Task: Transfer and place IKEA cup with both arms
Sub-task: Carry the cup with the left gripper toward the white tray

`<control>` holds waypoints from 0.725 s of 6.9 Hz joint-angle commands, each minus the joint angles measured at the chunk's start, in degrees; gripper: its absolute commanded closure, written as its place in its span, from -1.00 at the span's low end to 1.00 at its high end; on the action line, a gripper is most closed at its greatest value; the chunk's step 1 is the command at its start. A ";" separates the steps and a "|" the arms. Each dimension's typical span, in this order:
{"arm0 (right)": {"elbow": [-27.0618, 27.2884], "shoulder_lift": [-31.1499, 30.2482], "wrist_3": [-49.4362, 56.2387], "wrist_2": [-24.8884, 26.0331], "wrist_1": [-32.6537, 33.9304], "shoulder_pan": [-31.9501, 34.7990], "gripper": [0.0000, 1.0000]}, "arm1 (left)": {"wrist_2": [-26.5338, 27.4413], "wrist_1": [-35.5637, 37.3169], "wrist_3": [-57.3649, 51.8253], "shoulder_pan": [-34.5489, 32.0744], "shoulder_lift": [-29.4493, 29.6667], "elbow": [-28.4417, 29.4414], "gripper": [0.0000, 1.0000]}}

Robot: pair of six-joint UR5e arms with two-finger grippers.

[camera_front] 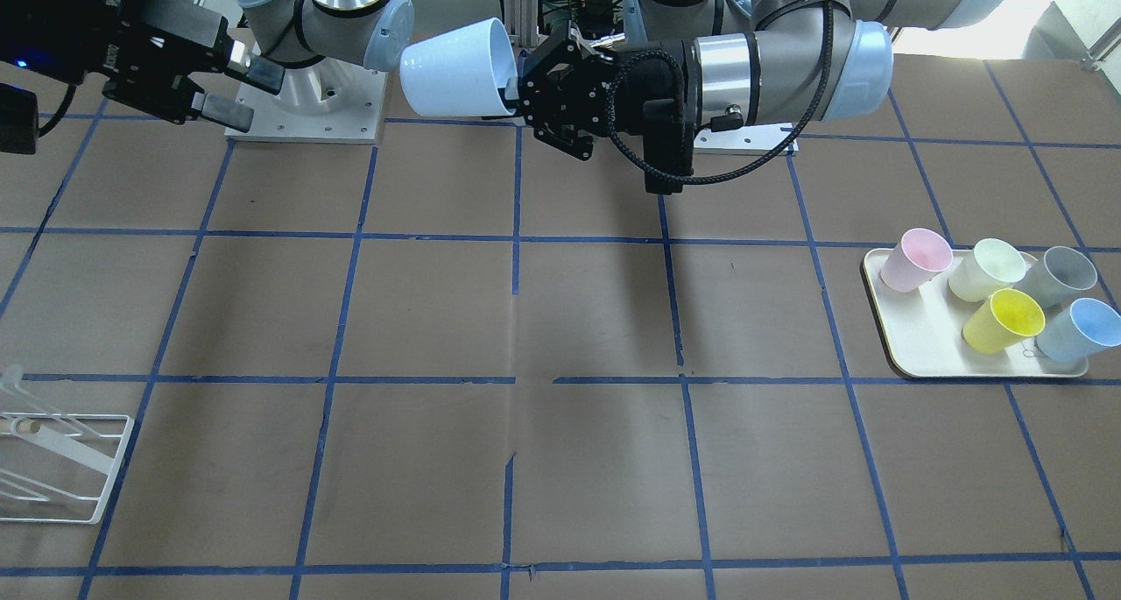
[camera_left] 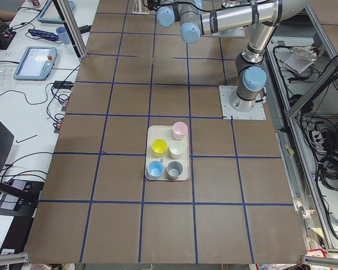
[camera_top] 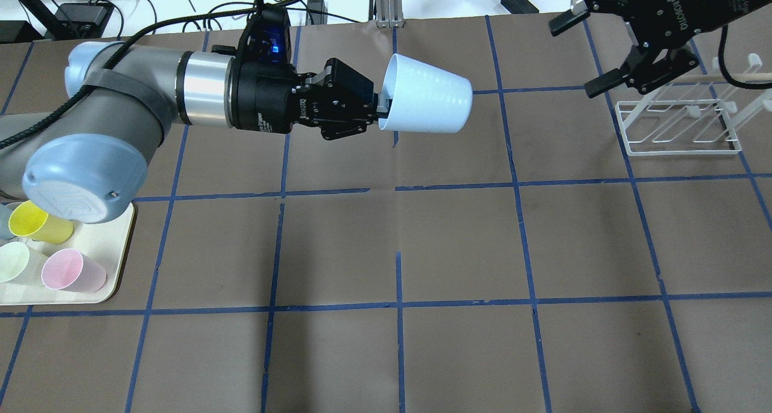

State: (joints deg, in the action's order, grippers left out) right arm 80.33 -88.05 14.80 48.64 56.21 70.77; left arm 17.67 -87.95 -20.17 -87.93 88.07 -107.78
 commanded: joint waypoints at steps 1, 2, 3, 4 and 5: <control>0.09 -0.11 -6.70 12.66 7.66 0.68 -1.00 | 21.78 -0.03 -0.04 5.82 -1.67 0.98 1.00; 0.18 -0.11 -10.46 20.28 10.12 1.81 -1.00 | 35.02 -0.11 -0.05 7.85 -2.29 3.08 1.00; 0.27 -0.11 -13.98 24.97 13.45 4.00 -1.00 | 46.64 -0.12 -0.65 9.61 -2.29 5.27 1.00; 0.27 0.07 -17.06 31.45 17.05 7.41 -1.00 | 55.11 -0.03 -2.05 12.67 -1.86 5.99 1.00; 0.35 0.16 -18.92 35.52 20.57 11.71 -1.00 | 61.72 0.15 -5.55 16.62 -0.72 6.09 1.00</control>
State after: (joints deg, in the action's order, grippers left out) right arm 80.61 -88.01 -1.25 78.29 72.57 77.93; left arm 70.04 -87.97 -22.60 -75.51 86.39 -102.28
